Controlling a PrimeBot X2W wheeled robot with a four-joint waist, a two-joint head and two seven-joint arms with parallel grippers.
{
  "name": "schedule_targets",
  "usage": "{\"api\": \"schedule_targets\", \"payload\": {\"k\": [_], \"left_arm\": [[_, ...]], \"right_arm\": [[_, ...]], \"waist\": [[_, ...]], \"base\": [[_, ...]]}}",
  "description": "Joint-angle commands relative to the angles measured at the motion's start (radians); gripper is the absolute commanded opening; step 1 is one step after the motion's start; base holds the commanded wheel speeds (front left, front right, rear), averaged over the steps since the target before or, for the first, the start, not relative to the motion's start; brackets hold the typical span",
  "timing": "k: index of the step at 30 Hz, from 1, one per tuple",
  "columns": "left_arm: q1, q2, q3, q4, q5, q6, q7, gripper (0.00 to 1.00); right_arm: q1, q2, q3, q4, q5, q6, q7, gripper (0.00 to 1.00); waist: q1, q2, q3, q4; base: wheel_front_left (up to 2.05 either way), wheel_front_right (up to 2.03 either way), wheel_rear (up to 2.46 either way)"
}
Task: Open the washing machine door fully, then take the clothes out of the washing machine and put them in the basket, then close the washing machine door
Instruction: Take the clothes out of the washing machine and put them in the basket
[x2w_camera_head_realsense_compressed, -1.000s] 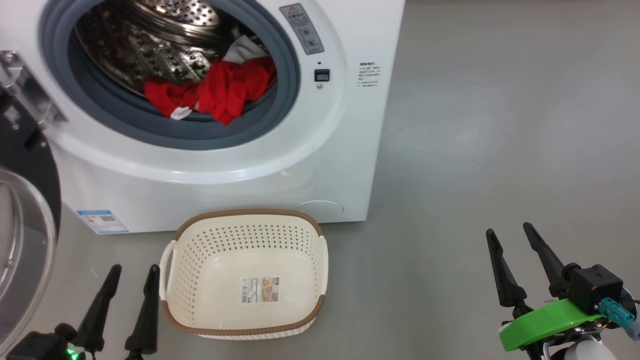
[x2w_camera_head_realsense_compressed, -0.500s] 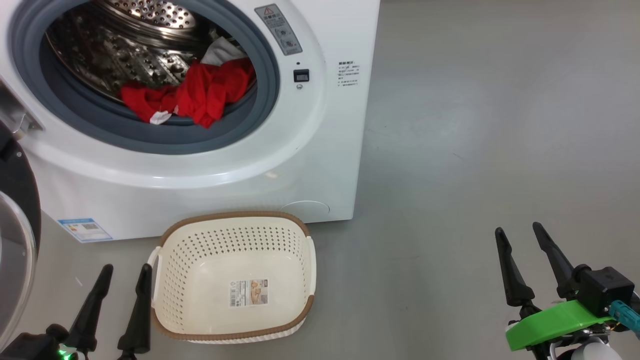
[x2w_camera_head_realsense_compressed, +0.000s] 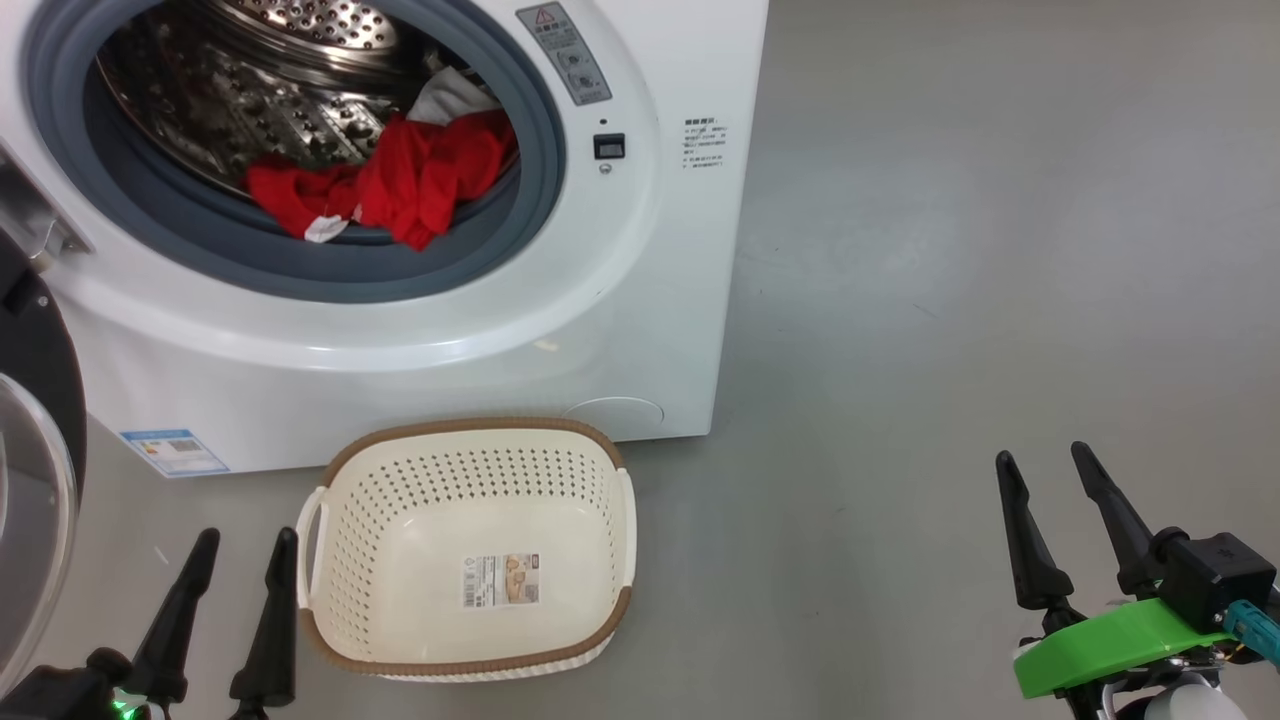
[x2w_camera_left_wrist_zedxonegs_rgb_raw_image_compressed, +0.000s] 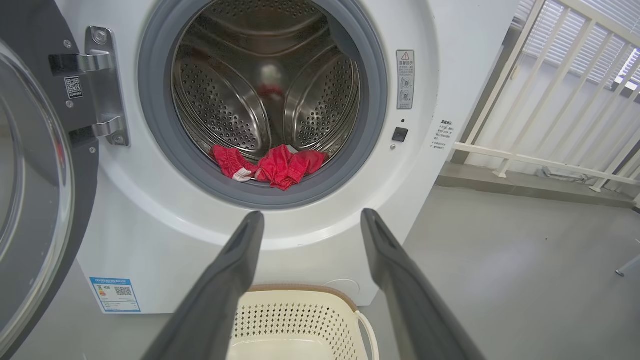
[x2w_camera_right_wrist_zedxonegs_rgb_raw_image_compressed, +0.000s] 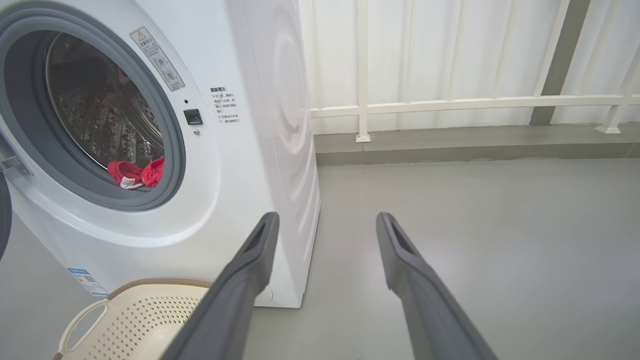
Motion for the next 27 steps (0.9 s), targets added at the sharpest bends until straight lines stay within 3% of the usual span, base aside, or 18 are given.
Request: {"api": "schedule_targets", "payload": {"k": [1, 8, 27], "left_arm": [[-0.019, 0.028, 0.043, -0.020, 0.009, 0.001, -0.005, 1.00], [-0.030, 0.035, 0.035, -0.020, 0.008, 0.001, -0.005, 1.00], [-0.042, 0.051, 0.013, -0.033, 0.012, 0.001, -0.005, 1.00]], "right_arm": [[-0.007, -0.005, 0.023, -0.028, -0.007, 0.006, -0.009, 1.00], [-0.014, -0.004, 0.031, -0.027, -0.008, 0.006, -0.009, 1.00], [-0.022, -0.002, 0.049, -0.023, -0.010, 0.006, -0.009, 1.00]], "waist": [[0.0000, -0.0001, 0.002, 0.001], [0.0000, -0.0001, 0.011, 0.006], [0.0000, -0.0001, 0.025, 0.015]], "base": [[0.00, 0.00, 0.00], [0.26, -0.65, 0.39], [0.86, -1.35, 0.48]]}}
